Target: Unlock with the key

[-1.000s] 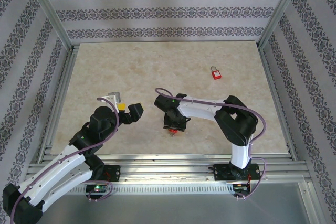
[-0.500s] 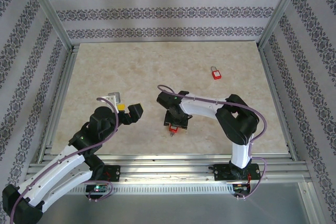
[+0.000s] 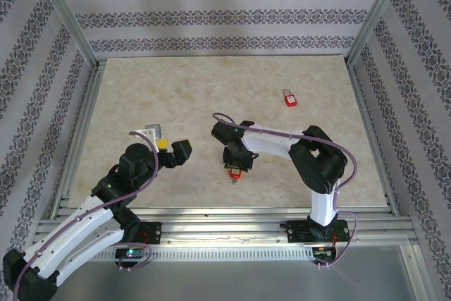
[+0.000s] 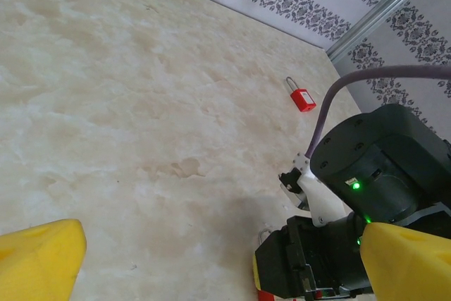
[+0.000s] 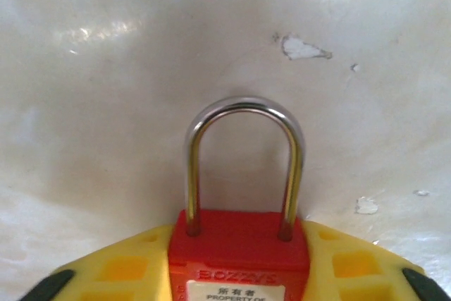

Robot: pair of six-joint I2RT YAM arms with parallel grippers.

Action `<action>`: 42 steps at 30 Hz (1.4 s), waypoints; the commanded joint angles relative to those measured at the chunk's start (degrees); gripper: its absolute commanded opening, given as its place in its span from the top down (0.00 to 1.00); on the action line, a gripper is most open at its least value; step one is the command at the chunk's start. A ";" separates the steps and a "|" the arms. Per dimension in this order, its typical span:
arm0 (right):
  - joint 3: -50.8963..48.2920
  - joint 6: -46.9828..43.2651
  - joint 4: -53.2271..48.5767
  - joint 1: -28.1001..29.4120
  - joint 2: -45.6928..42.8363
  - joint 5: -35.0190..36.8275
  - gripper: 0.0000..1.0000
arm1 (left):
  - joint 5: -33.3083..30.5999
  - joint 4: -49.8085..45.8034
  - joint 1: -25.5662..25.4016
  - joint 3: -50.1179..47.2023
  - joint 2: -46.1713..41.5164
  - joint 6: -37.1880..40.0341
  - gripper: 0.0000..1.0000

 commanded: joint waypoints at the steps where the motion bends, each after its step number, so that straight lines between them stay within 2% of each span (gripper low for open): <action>1: -0.93 0.33 2.30 -0.47 -0.07 -0.21 0.78 | 2.07 2.84 -0.47 -1.29 -0.58 1.19 0.00; 4: -1.32 1.33 3.78 -1.74 -4.85 -0.13 0.83 | 4.25 6.19 -1.35 -1.41 1.02 2.04 0.00; 10: 3.20 2.41 6.23 -5.75 -16.14 -1.12 0.84 | 5.94 13.47 -5.74 1.49 10.47 2.68 0.00; 15: 9.73 2.86 4.65 -6.70 -17.97 -3.93 0.84 | 8.55 20.99 -8.44 5.39 18.93 3.56 0.02; 18: 9.33 4.75 6.83 -6.70 -18.37 -6.07 0.84 | 10.10 25.07 -9.93 7.79 23.96 4.97 0.04; 22: 7.64 6.60 9.54 -6.50 -19.68 -7.13 0.84 | 9.57 25.50 -11.02 11.00 30.13 5.83 0.06; 24: 7.14 7.06 9.96 -6.32 -20.21 -7.49 0.85 | 8.35 25.83 -11.02 11.79 31.90 5.73 0.09; 27: 6.13 7.72 10.71 -6.11 -21.29 -7.59 0.85 | 9.07 26.38 -10.94 13.28 34.42 5.89 0.19; 31: 5.83 7.95 11.12 -5.95 -21.85 -8.03 0.85 | 9.45 28.81 -10.94 12.68 37.09 4.42 0.24; 42: 4.94 9.56 13.39 -4.33 -22.73 -8.63 0.87 | 12.57 40.63 -7.52 7.59 37.46 -2.60 0.43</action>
